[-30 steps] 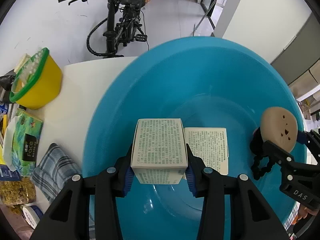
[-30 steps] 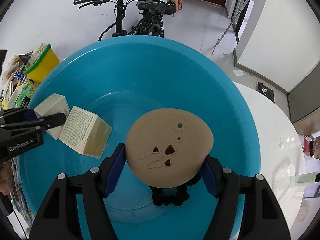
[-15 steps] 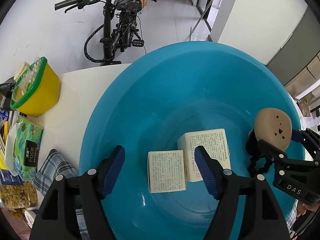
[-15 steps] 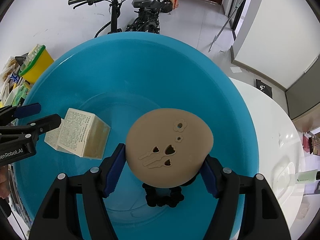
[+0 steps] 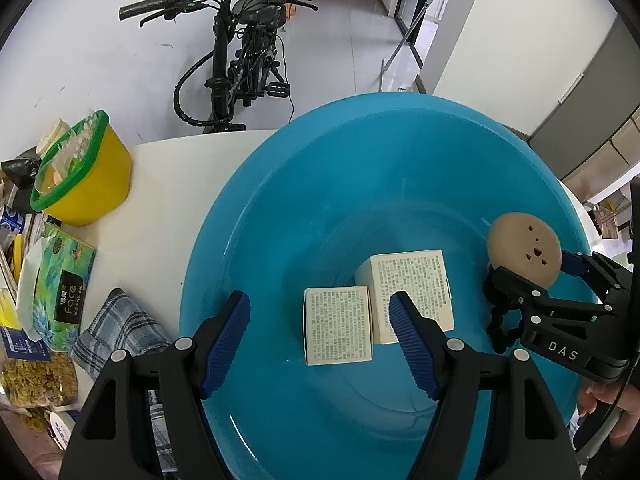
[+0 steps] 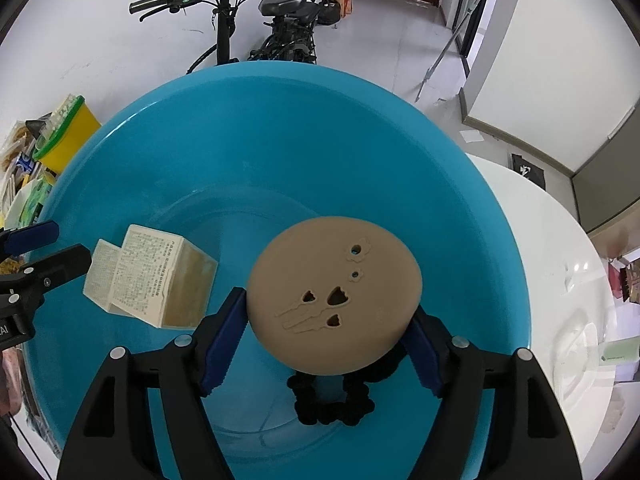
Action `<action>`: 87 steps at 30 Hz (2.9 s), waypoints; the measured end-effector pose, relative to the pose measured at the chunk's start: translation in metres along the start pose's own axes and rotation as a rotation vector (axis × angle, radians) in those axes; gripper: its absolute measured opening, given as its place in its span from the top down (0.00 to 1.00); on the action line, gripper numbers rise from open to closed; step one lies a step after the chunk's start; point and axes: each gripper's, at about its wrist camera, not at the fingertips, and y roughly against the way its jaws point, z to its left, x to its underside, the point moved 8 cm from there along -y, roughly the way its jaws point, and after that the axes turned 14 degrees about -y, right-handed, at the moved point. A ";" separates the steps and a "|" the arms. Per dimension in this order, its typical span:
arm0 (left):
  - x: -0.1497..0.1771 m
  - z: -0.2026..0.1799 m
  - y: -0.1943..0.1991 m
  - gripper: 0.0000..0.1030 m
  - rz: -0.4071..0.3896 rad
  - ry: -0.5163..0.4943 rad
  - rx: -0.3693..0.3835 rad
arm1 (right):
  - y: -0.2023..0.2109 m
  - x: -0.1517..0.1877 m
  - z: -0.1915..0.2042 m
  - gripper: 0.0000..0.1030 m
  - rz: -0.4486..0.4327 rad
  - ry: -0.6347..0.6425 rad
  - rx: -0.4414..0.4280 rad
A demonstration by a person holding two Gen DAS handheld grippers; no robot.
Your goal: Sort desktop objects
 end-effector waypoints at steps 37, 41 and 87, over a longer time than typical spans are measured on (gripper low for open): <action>0.011 -0.045 0.143 0.13 -0.806 -0.122 -0.119 | 0.169 0.014 -0.010 0.01 -0.878 -0.051 -0.187; 0.019 -0.043 0.158 0.00 -0.893 -0.083 -0.097 | 0.186 0.016 -0.008 0.00 -0.957 -0.073 -0.201; 0.116 -0.044 0.210 0.00 -0.874 -0.084 -0.147 | 0.230 0.095 -0.007 0.00 -0.939 -0.025 -0.133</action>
